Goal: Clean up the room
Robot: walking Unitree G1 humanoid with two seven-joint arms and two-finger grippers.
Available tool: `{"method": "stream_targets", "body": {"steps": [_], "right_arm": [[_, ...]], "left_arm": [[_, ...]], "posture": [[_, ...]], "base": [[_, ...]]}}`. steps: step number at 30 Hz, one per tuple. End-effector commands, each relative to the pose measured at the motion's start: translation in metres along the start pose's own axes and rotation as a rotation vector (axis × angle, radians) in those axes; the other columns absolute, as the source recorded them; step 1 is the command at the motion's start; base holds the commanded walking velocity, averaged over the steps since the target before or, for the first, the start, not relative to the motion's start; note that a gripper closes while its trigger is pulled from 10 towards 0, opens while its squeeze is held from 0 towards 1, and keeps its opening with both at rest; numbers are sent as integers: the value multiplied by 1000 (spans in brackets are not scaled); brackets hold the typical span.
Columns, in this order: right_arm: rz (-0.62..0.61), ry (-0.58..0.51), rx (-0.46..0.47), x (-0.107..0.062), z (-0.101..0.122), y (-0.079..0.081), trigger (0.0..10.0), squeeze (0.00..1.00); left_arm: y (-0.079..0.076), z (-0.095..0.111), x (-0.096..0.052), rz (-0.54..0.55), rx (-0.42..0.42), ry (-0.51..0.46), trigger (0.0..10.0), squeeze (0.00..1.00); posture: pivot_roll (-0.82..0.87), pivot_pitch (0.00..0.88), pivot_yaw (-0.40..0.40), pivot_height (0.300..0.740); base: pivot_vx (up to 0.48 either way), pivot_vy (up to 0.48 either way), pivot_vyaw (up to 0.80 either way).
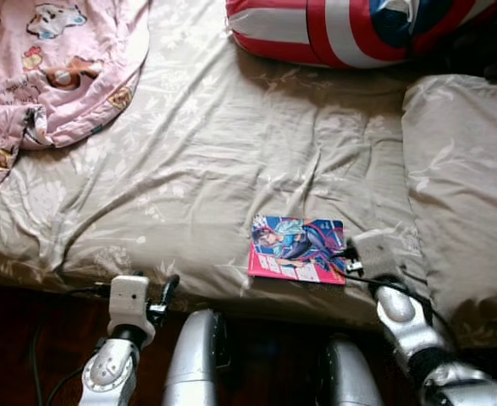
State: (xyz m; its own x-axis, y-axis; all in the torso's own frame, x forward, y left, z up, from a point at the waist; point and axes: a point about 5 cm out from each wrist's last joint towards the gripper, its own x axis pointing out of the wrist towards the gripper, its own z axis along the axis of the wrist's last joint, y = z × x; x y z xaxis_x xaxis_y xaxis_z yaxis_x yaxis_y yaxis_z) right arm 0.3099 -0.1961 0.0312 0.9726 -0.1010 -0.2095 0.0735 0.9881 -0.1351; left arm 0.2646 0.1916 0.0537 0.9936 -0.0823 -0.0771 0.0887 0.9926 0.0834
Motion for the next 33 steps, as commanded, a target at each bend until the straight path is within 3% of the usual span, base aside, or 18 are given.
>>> {"method": "stream_targets", "body": {"steps": [1, 5, 9, 19, 24, 33], "right_arm": [[-37, 32, 118, -10, -15, -2, 10000, 0], [-66, 88, 234, -23, -35, -2, 10000, 0], [-53, 127, 267, -24, -40, -2, 10000, 0], [-13, 251, 240, -28, -55, -2, 10000, 0], [-24, 391, 222, -45, -81, 3, 10000, 0], [-34, 574, 222, -74, -115, 3, 10000, 0]], "left_arm": [[-1, -15, -5, 0, 4, 55, 10000, 0], [-5, -20, 5, -20, -8, 74, 10000, 0], [-6, -20, 9, -26, -11, 73, 10000, 0], [-3, -41, 15, 25, -83, 182, 10000, 0], [1, -71, -1, 76, -130, 343, 10000, 0], [6, -102, -28, 146, -177, 540, 10000, 0]], "posture": [[87, 225, 5, 651], [73, 179, -4, 671], [63, 156, -5, 691], [59, 111, -11, 740], [56, 95, -2, 740], [52, 127, 4, 740]], "base": [[0, 0, 0], [0, 0, 0], [0, 0, 0], [0, 0, 0], [0, 0, 0], [0, 0, 0]]}}
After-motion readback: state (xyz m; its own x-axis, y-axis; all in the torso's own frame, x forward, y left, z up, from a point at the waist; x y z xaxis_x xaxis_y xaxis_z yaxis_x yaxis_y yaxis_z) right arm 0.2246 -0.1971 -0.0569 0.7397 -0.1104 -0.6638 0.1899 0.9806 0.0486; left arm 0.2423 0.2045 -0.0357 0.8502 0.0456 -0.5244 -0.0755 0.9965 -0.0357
